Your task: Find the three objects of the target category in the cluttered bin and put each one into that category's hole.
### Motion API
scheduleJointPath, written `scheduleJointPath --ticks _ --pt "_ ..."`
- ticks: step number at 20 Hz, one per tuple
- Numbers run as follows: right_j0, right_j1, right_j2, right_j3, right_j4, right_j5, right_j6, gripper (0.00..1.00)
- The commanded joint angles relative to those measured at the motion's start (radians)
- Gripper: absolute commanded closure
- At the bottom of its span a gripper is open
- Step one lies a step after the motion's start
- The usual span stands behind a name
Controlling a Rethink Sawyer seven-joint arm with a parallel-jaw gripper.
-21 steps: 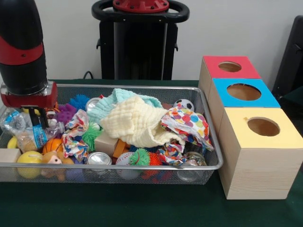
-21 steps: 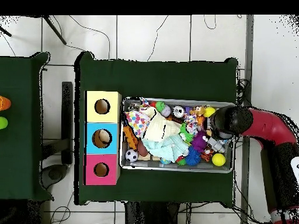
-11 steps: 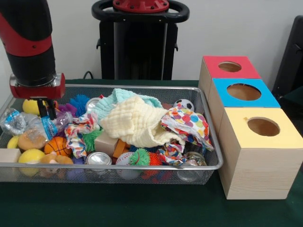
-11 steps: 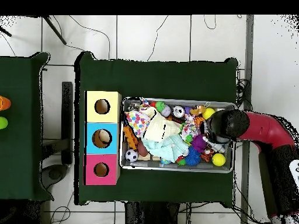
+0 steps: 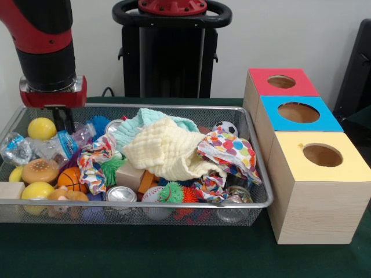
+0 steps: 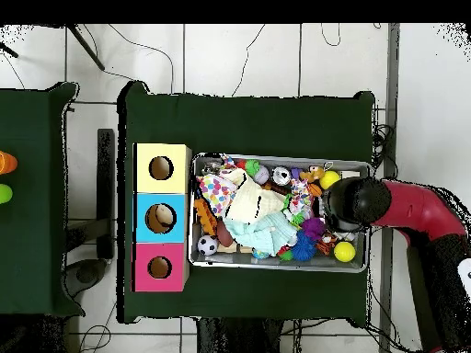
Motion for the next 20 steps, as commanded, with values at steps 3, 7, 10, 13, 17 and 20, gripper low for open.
scheduleJointPath --ticks 3,7,10,13,17,20 --pt "0.001 -0.044 0.001 0.138 0.038 0.112 -0.084 1.00" --pt "-0.001 -0.064 -0.002 0.169 0.045 0.100 -0.071 1.00" --pt "0.017 -0.094 -0.014 0.209 0.044 0.063 -0.024 1.00" --pt "0.040 -0.114 -0.029 0.237 0.056 0.053 0.024 1.00" --pt "0.060 -0.126 -0.043 0.262 0.078 0.044 0.066 1.00" --pt "0.075 -0.134 -0.055 0.272 0.086 0.040 0.087 1.00"
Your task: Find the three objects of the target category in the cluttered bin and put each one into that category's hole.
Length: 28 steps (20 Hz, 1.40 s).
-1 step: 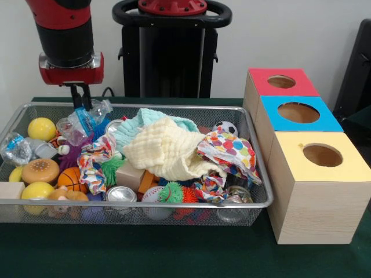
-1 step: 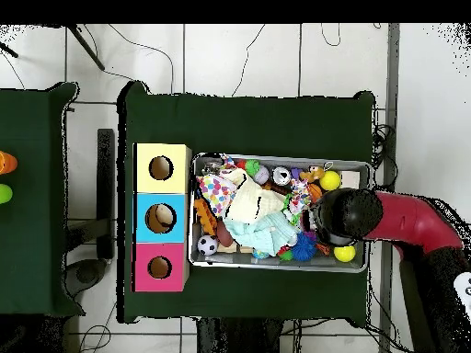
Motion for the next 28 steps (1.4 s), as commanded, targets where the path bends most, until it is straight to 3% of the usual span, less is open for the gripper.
scheduleJointPath --ticks 1,9,20,28 --pt "0.053 -0.035 -0.040 0.144 0.043 0.026 0.099 1.00" --pt "0.115 -0.047 -0.083 0.181 0.087 -0.016 0.184 1.00" --pt "0.188 -0.056 -0.142 0.181 0.158 -0.004 0.205 1.00" --pt "0.280 -0.101 -0.211 0.239 0.215 -0.033 0.289 1.00"
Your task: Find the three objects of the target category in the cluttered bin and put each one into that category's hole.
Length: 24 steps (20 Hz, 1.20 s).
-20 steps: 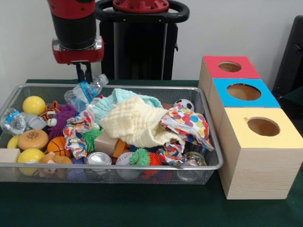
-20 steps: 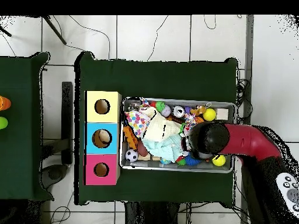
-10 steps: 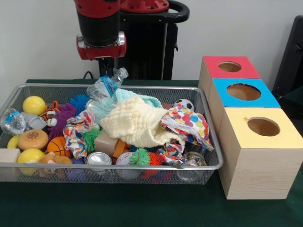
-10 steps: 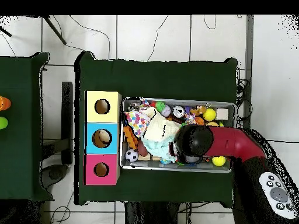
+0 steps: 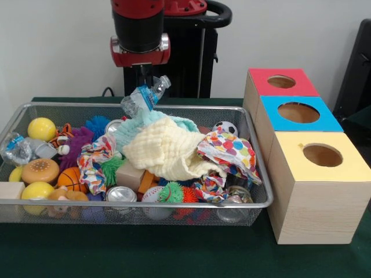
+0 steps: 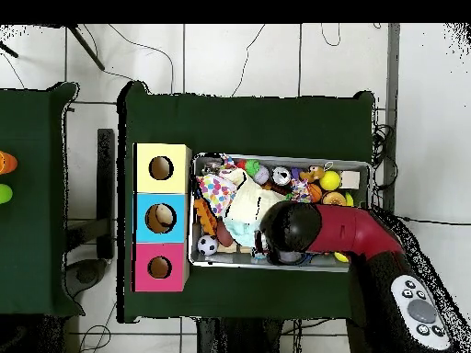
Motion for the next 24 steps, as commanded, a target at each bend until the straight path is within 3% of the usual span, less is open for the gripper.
scheduleJointPath --ticks 1,17,24 --pt "0.072 -0.039 -0.074 0.099 0.072 -0.033 0.284 1.00" --pt "0.266 -0.032 -0.185 0.143 0.214 -0.115 0.415 1.00" --pt "0.310 -0.027 -0.207 0.149 0.264 -0.125 0.431 1.00"
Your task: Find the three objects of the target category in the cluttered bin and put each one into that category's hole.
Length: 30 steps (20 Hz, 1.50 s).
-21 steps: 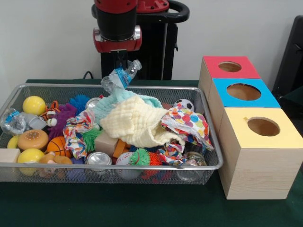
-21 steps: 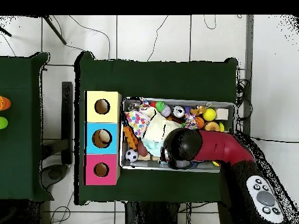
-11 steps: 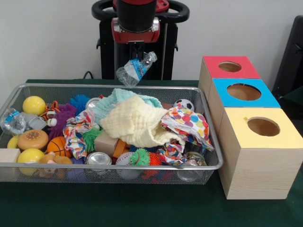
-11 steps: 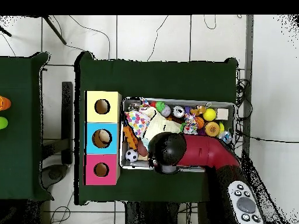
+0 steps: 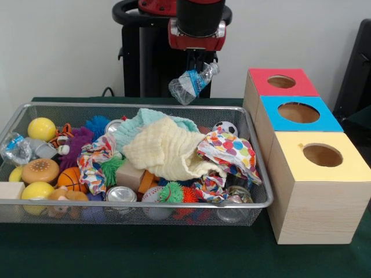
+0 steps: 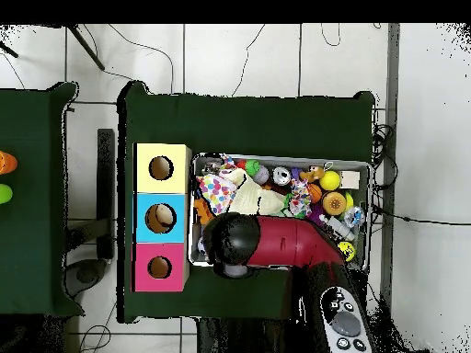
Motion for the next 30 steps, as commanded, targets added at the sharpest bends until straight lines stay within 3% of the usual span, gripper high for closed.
scheduleJointPath --ticks 1,17,23,30 --pt "0.036 0.021 -0.034 0.076 0.086 -0.088 0.274 1.00" --pt "0.154 0.005 -0.099 0.122 0.198 -0.113 0.330 1.00" --pt "0.207 -0.007 -0.126 0.173 0.247 -0.160 0.343 1.00" --pt "0.265 0.012 -0.163 0.167 0.300 -0.171 0.364 1.00"
